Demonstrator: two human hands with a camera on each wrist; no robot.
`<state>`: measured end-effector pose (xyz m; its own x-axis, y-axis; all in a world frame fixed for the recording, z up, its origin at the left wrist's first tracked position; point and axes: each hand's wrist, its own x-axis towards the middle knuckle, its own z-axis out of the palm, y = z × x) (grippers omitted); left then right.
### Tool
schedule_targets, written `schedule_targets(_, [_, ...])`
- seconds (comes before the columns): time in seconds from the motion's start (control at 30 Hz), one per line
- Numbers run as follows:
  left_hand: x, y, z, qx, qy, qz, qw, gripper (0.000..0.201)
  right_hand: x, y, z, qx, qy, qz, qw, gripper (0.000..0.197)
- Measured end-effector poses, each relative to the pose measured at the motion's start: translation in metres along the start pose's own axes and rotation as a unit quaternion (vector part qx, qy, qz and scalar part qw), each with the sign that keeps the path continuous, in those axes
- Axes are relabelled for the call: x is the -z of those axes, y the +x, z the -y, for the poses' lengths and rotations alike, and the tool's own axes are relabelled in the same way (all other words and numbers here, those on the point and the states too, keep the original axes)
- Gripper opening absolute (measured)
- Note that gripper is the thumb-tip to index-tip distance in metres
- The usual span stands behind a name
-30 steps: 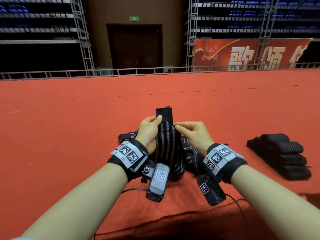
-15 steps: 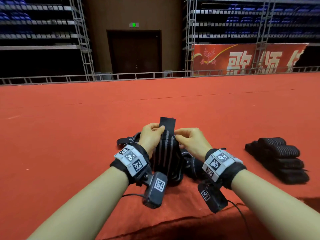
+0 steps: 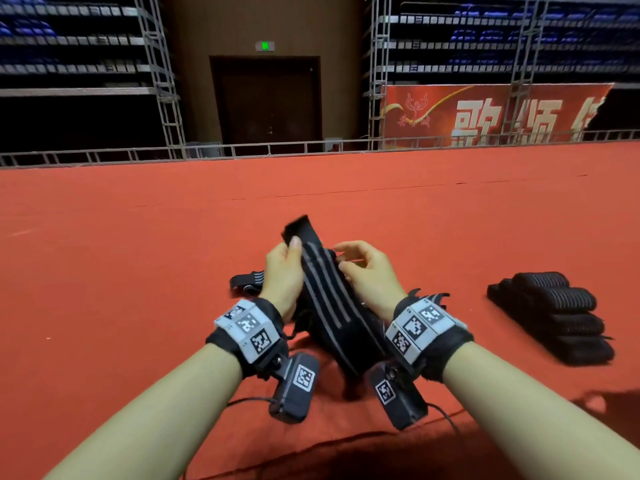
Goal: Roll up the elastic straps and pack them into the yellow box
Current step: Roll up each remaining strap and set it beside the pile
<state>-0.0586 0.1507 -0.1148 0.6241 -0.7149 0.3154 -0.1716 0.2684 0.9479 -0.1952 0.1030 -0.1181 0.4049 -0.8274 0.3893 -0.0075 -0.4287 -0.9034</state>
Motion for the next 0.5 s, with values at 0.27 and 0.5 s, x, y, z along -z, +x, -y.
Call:
schedule_targets(0.27, [0.022, 0.034, -0.123, -0.197, -0.068, 0.035, 0.977, 0.052, 0.015, 0.006, -0.004, 0.001, -0.054, 0.0, 0.999, 0.022])
schedule_targets(0.5, [0.01, 0.051, -0.159, -0.207, -0.03, 0.044, 0.977, 0.026, 0.026, 0.028, -0.019, -0.067, -0.278, 0.116, 0.951, 0.035])
